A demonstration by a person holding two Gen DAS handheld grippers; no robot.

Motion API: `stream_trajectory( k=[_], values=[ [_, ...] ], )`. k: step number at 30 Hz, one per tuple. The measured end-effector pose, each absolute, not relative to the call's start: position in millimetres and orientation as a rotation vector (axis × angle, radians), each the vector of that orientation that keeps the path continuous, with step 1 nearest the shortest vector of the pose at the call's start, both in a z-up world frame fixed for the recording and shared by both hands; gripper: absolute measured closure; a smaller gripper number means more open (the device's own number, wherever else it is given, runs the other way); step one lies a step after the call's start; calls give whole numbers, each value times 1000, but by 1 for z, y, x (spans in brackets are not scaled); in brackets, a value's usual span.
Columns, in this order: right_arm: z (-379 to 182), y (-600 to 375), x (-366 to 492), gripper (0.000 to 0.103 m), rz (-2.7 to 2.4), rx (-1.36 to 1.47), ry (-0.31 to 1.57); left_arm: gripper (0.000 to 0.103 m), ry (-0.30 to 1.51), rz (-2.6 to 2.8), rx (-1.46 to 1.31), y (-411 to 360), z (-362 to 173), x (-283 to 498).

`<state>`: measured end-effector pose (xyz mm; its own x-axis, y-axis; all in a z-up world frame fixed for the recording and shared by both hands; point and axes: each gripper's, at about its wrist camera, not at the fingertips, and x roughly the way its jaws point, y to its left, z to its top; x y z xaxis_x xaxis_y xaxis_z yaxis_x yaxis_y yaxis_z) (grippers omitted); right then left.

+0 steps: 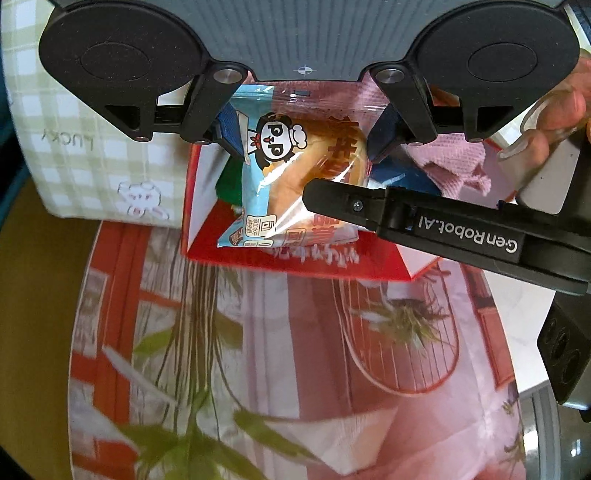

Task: Organize soft objects
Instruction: 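Lower the bun packet into the box and open both tools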

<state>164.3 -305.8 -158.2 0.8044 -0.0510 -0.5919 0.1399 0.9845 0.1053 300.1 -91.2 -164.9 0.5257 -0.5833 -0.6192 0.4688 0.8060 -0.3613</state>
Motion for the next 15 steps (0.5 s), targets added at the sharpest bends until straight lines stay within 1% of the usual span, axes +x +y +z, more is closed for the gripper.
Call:
stream_trajectory(
  k=[6, 12, 14, 15],
  values=[
    [-168, -307, 162, 36, -81, 149, 656, 55, 808, -622, -143, -92, -174, 297],
    [-156, -302, 154, 36, -85, 62, 643, 56, 790, -592, -129, -87, -172, 297],
    [-149, -305, 150, 39, -87, 57, 628, 56, 779, -572, -144, -81, -170, 297],
    [-146, -308, 148, 45, -91, 61, 620, 56, 772, -564, -148, -78, -169, 297]
  ],
)
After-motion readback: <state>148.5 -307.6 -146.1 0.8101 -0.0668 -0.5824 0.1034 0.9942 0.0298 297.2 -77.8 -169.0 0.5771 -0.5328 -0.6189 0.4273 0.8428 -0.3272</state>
